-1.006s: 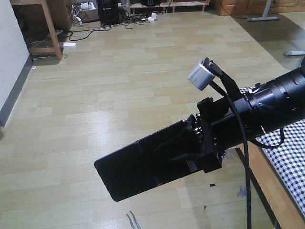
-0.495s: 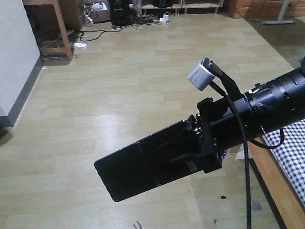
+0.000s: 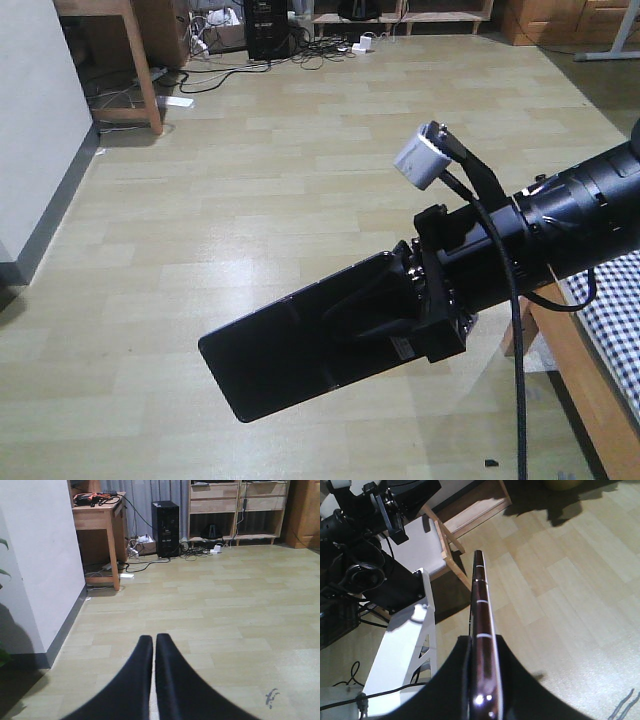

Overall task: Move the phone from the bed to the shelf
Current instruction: 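Drive the base away from the bed holding the phone raised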

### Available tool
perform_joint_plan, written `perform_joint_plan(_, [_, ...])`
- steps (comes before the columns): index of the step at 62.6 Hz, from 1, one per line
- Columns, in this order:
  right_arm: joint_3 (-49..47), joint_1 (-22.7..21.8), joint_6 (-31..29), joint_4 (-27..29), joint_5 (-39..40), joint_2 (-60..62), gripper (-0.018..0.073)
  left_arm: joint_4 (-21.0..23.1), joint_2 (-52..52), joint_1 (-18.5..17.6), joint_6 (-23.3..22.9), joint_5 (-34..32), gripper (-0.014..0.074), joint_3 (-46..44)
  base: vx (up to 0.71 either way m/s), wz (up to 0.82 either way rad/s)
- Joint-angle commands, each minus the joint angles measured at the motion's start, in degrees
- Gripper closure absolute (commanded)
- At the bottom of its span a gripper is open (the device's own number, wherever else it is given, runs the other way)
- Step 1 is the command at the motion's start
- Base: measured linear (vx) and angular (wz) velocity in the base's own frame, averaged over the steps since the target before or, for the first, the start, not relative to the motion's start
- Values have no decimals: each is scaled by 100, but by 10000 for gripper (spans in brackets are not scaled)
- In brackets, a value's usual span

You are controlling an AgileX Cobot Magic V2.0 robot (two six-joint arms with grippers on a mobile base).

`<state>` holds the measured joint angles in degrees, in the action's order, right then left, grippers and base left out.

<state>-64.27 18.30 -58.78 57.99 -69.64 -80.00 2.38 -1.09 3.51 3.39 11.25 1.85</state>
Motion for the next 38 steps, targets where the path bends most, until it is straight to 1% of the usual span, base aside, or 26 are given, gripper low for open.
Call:
perform_joint_plan(1, [-152,3,-36,433,-414,195,561,53,-48,2,0,-399,595,41,27,-1])
perform_joint_plan(38, [-152,3,-36,433,-414,195,561,53,-48,2,0,-399,595,41,26,-4])
